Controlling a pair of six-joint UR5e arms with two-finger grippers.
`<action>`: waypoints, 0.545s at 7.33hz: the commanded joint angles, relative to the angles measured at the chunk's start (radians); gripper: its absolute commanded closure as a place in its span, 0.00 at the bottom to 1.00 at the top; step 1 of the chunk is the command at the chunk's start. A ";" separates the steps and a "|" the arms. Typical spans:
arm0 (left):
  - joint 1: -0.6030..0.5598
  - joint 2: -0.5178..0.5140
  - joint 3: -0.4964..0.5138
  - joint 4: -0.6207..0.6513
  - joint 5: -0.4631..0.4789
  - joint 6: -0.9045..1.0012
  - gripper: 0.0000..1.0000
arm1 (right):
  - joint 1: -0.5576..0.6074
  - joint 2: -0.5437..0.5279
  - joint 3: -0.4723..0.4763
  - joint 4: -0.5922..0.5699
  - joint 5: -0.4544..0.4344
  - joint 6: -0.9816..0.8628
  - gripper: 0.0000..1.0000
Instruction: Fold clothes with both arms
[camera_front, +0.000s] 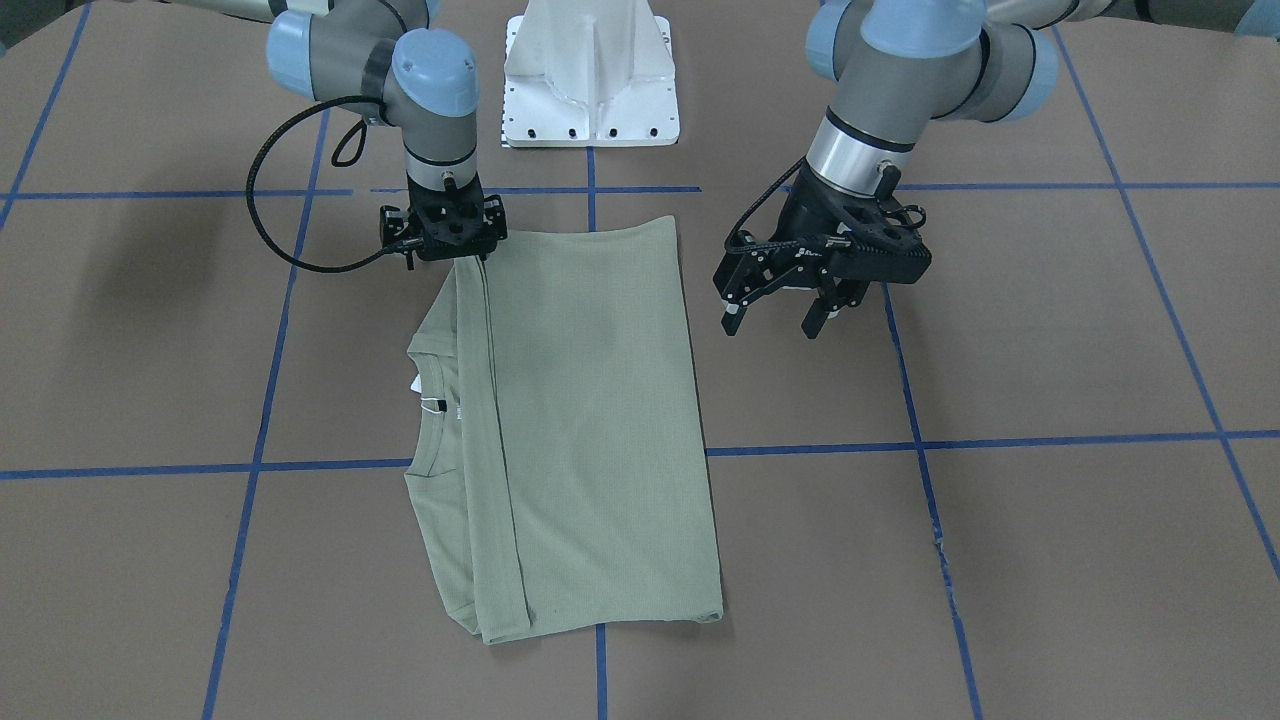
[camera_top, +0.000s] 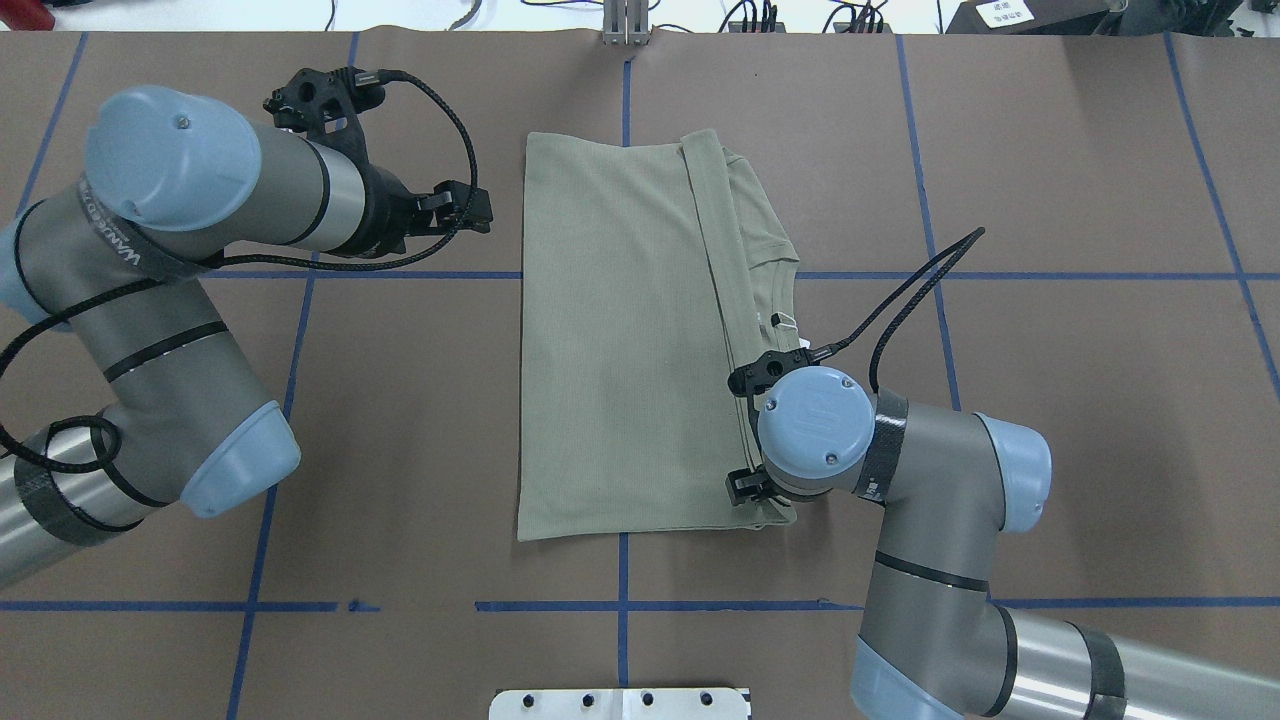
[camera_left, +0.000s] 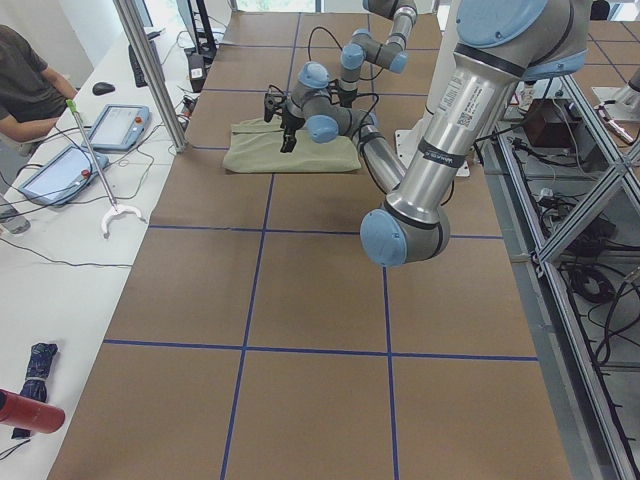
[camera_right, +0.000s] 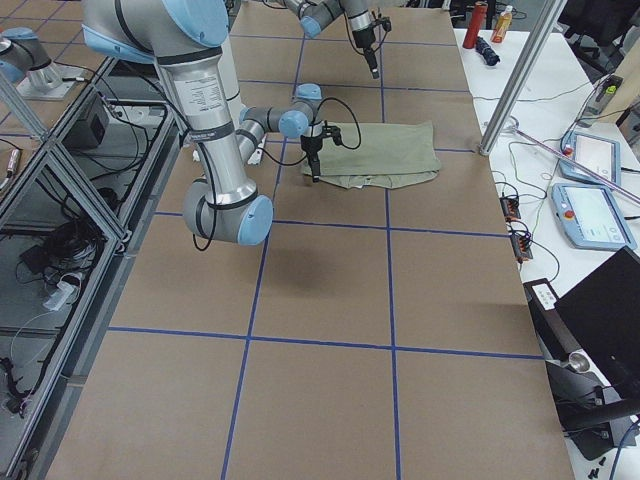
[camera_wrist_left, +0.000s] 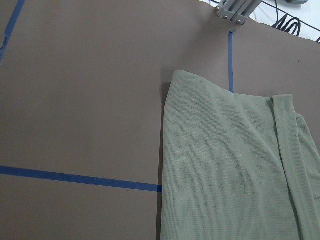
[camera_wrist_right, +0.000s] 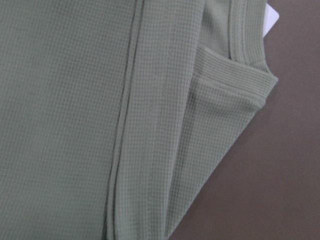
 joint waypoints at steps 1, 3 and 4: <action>0.000 -0.001 -0.003 0.000 0.000 -0.005 0.00 | 0.005 -0.008 0.001 -0.010 0.004 -0.014 0.02; 0.005 -0.006 -0.002 0.000 0.000 -0.011 0.00 | 0.009 -0.020 0.001 -0.008 0.004 -0.014 0.02; 0.005 -0.010 -0.002 0.000 0.000 -0.012 0.00 | 0.012 -0.022 0.002 -0.008 0.006 -0.014 0.02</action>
